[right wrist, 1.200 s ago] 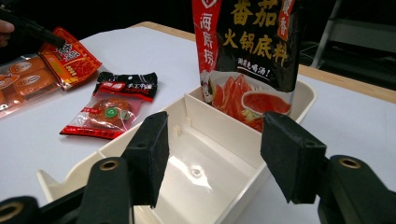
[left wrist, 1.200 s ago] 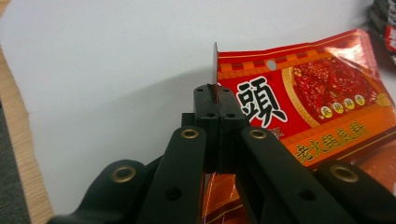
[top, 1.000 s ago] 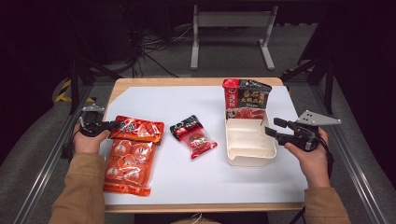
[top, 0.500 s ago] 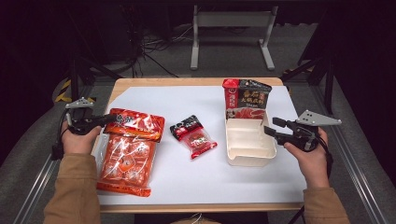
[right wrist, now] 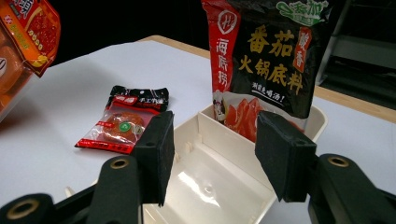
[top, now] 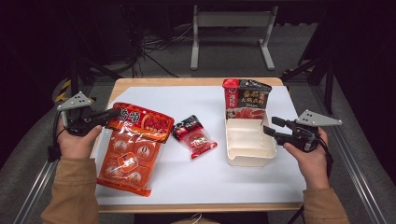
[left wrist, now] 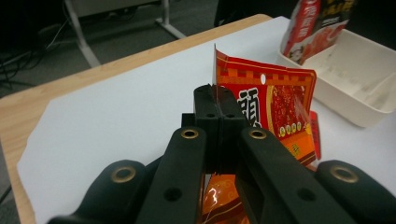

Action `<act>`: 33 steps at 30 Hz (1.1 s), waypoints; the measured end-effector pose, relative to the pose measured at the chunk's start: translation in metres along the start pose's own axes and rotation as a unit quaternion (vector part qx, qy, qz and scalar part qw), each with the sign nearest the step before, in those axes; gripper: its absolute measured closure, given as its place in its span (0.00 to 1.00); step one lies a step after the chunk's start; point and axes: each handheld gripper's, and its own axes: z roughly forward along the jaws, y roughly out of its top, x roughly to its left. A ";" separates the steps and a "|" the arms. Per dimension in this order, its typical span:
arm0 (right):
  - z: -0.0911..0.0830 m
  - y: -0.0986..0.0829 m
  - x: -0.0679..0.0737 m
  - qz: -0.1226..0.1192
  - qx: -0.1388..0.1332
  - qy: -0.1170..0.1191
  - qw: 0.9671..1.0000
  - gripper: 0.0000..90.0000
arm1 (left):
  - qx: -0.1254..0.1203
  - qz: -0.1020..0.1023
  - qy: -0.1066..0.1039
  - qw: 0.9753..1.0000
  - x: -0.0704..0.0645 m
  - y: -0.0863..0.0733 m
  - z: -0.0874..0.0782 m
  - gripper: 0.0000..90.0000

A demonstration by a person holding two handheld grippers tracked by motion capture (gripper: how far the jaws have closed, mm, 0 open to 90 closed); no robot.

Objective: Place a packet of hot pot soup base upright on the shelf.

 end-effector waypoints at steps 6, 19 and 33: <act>-0.002 0.003 0.003 -0.004 -0.004 0.000 1.000 0.53 | -0.023 0.033 -0.011 0.999 -0.023 0.012 -0.013 1.00; -0.008 0.007 0.005 -0.007 -0.013 0.004 1.000 0.52 | -0.047 0.073 -0.054 0.995 -0.048 0.024 -0.031 1.00; -0.004 0.014 0.014 -0.014 -0.013 0.025 0.999 0.48 | -0.075 0.143 -0.089 0.983 -0.088 0.036 -0.049 1.00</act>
